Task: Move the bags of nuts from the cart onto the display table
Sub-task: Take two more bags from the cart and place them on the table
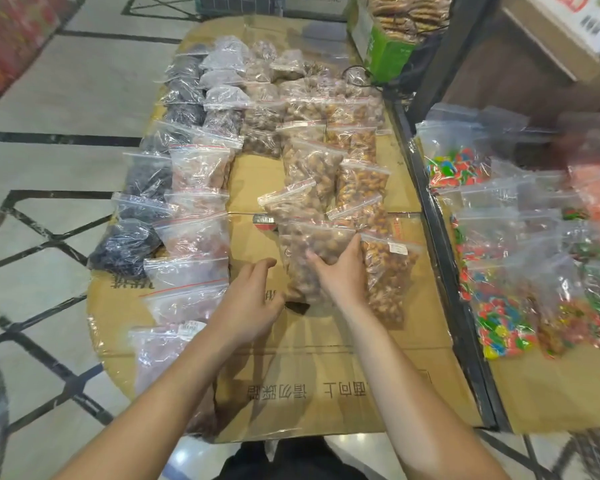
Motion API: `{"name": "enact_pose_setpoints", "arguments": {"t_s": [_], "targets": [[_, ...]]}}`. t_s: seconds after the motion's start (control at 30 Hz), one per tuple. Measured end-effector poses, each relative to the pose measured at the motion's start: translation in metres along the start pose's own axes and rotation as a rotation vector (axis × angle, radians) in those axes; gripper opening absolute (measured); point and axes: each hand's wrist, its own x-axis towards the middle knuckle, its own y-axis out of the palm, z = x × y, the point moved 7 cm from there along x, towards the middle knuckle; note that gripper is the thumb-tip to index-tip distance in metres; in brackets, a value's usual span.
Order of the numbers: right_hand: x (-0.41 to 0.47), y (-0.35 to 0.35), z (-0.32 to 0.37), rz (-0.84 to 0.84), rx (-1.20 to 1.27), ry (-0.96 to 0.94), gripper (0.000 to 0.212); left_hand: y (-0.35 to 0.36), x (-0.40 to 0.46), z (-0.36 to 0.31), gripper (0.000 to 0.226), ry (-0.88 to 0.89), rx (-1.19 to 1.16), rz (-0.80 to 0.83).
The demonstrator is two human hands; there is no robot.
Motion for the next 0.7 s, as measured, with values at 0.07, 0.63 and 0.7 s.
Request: {"name": "enact_pose_setpoints", "arguments": {"t_s": [0.07,0.63,0.7], "targets": [[-0.016,-0.006,0.003,-0.060,-0.016,-0.095,0.096,0.002,-0.001,-0.005,0.061,0.053,0.079,0.008],[-0.160,-0.110,-0.082,-0.373,-0.590,-0.093,0.058,0.081,-0.036,-0.119,0.061,0.535,0.527,0.025],[-0.171,-0.126,-0.098,-0.411,-0.587,-0.047,0.057,0.099,-0.045,-0.134,0.058,0.577,0.499,0.070]]}}
